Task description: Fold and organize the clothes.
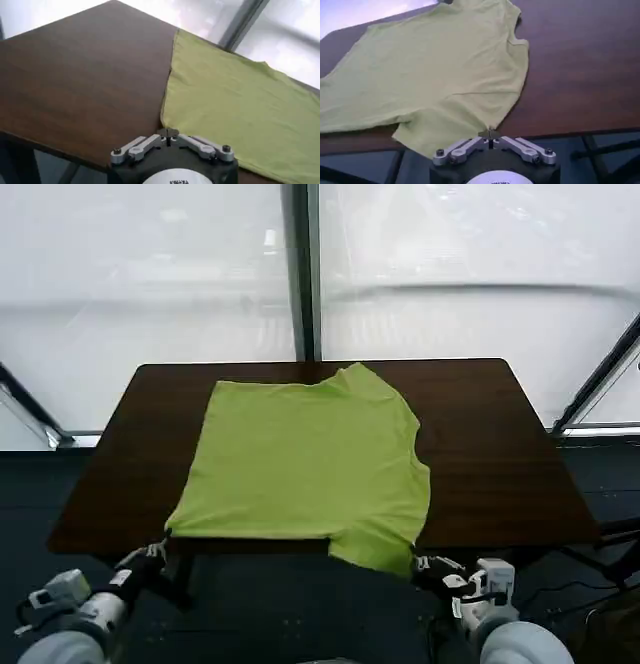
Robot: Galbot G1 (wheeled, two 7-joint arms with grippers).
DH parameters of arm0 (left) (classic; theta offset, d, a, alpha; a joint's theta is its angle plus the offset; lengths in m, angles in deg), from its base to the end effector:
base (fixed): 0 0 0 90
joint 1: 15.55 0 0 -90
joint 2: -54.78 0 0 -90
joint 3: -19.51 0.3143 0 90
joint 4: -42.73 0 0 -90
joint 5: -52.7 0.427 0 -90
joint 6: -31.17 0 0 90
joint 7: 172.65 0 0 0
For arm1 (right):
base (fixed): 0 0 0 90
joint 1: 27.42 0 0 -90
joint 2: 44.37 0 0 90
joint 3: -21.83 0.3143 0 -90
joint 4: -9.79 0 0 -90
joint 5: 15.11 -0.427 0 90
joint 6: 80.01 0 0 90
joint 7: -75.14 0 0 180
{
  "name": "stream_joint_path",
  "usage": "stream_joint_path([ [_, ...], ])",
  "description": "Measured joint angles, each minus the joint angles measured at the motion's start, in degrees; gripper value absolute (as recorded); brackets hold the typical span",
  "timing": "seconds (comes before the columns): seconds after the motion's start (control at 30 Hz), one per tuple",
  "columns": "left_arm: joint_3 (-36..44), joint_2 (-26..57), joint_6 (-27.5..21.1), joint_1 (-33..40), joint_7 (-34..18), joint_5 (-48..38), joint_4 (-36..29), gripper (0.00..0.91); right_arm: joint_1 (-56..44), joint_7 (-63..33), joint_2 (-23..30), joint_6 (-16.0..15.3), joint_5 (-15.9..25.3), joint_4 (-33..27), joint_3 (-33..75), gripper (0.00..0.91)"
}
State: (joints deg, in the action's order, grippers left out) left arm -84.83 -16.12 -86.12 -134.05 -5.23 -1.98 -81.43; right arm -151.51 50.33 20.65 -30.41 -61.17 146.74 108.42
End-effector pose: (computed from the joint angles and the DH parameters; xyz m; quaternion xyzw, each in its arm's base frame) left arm 0.2809 0.1071 -0.2001 0.0278 -0.9533 0.2368 0.1855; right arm 0.2357 0.0148 -0.1709 0.0630 -0.9378 -0.0971 0.3273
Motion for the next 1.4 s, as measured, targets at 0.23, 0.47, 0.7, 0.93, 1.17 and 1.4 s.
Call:
stream_joint_path([
  [0.23, 2.9, 0.3, 0.0, 6.5, 0.3, 0.4, 5.1, 0.000, 8.8, 0.4, 0.2, 1.5, -0.5, -5.1, -1.3, 0.000],
  [0.47, 3.8, 0.8, 0.1, 10.7, 0.8, 0.6, 9.7, 0.000, 14.8, 3.5, 3.0, 6.1, 2.7, -12.2, -2.6, 0.000],
  [0.7, 4.6, 1.0, 0.4, 13.0, 1.7, 1.8, 13.3, 0.000, 19.5, 8.3, 5.0, 12.3, 8.0, -18.7, -4.1, 0.000],
  [0.93, 4.7, 1.6, 1.0, 15.5, 2.7, 2.2, 17.3, 0.000, 23.9, 12.0, 5.2, 18.5, 13.3, -24.4, -7.1, 0.000],
  [1.17, 4.7, 1.9, 1.3, 16.9, 3.5, 2.8, 19.8, 0.000, 28.0, 13.3, 7.6, 23.5, 18.6, -32.2, -9.6, 0.000],
  [1.4, 5.0, 2.2, 0.8, 17.7, 4.6, 4.4, 20.9, 0.000, 30.5, 13.7, 8.9, 24.6, 19.6, -36.7, -10.7, 0.000],
])
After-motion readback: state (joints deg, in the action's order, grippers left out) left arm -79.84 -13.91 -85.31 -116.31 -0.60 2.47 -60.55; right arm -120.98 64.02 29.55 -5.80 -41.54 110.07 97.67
